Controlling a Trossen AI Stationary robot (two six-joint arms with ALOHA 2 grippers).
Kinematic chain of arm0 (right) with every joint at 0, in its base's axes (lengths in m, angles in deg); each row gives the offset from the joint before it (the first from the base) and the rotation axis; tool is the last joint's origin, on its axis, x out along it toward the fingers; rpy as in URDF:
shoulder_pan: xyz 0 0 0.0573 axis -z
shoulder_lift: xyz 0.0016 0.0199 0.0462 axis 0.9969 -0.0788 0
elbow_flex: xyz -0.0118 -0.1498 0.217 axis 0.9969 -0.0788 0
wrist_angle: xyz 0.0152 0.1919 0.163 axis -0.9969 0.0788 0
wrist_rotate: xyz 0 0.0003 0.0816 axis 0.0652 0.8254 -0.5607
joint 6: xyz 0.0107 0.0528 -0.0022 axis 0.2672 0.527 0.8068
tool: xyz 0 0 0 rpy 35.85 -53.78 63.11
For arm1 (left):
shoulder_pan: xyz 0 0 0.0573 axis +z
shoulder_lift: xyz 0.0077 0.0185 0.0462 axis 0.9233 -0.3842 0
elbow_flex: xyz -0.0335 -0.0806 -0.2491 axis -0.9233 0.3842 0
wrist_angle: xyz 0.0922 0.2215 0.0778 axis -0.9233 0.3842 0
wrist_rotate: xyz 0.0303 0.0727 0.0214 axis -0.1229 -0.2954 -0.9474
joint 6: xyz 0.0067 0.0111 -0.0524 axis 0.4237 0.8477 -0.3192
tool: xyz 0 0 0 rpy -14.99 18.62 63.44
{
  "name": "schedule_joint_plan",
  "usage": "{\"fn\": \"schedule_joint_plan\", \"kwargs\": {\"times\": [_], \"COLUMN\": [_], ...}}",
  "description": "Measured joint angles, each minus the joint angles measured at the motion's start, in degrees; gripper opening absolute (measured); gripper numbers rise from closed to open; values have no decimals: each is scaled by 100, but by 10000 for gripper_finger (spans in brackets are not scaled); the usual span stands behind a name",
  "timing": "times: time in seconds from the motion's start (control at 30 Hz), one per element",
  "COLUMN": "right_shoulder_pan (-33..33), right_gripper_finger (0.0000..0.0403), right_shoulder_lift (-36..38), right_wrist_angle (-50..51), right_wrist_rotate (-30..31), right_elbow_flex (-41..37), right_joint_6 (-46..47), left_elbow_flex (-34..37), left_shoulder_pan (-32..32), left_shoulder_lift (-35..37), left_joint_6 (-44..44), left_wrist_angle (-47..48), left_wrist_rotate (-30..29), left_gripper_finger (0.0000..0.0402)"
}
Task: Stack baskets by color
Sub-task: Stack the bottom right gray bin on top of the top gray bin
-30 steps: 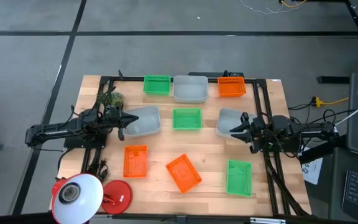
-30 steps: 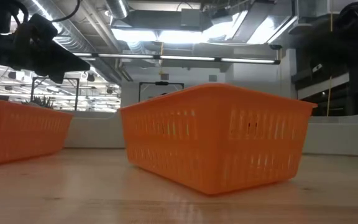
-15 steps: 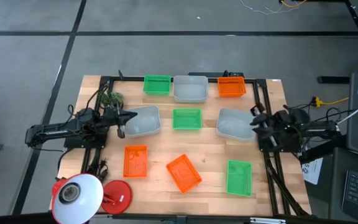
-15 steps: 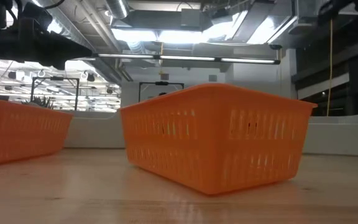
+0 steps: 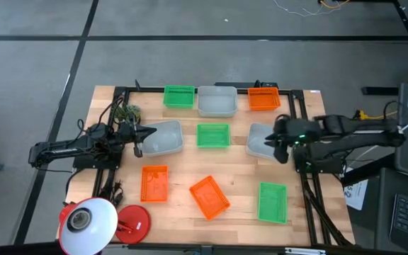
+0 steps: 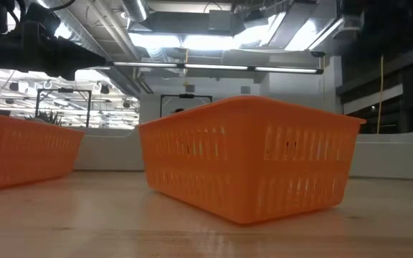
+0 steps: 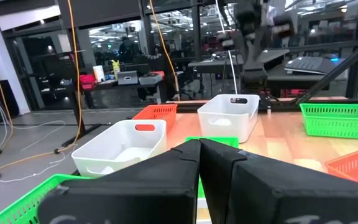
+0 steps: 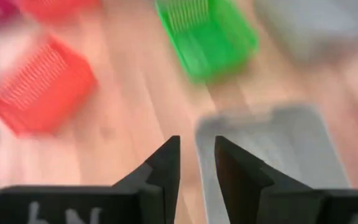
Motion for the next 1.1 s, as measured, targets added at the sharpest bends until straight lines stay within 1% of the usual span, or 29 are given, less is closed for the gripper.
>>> {"fn": "schedule_joint_plan", "kwargs": {"times": [0.07, 0.17, 0.23, 0.47, 0.7, 0.83, 1.1], "right_shoulder_pan": [-1, -2, -4, -2, -2, -2, -2], "right_gripper_finger": [100, 100, 100, 100, 100, 100, 100], "right_shoulder_lift": [-381, -869, -1166, -1936, -2343, -2537, -3091], "right_wrist_angle": [257, 240, 256, 102, -46, -61, -306], "right_wrist_rotate": [-193, -615, -764, -708, -670, -503, -495], "right_elbow_flex": [-10, -192, -331, -672, -740, -742, -742], "right_joint_6": [45, 49, 44, -19, -24, -15, -6], "left_elbow_flex": [-1, -2, -2, -2, -2, -1, -2], "left_shoulder_pan": [0, 0, 0, 0, 0, 0, 0], "left_shoulder_lift": [0, 0, 0, 0, 0, 0, 0], "left_joint_6": [6, 9, 11, 55, 55, 55, 52], "left_wrist_angle": [2, 7, 14, 14, 14, 21, 143], "left_wrist_rotate": [0, 0, 0, -2, -7, -9, -9], "left_gripper_finger": [0, 0, 0, 0, 0, 0, 0]}}
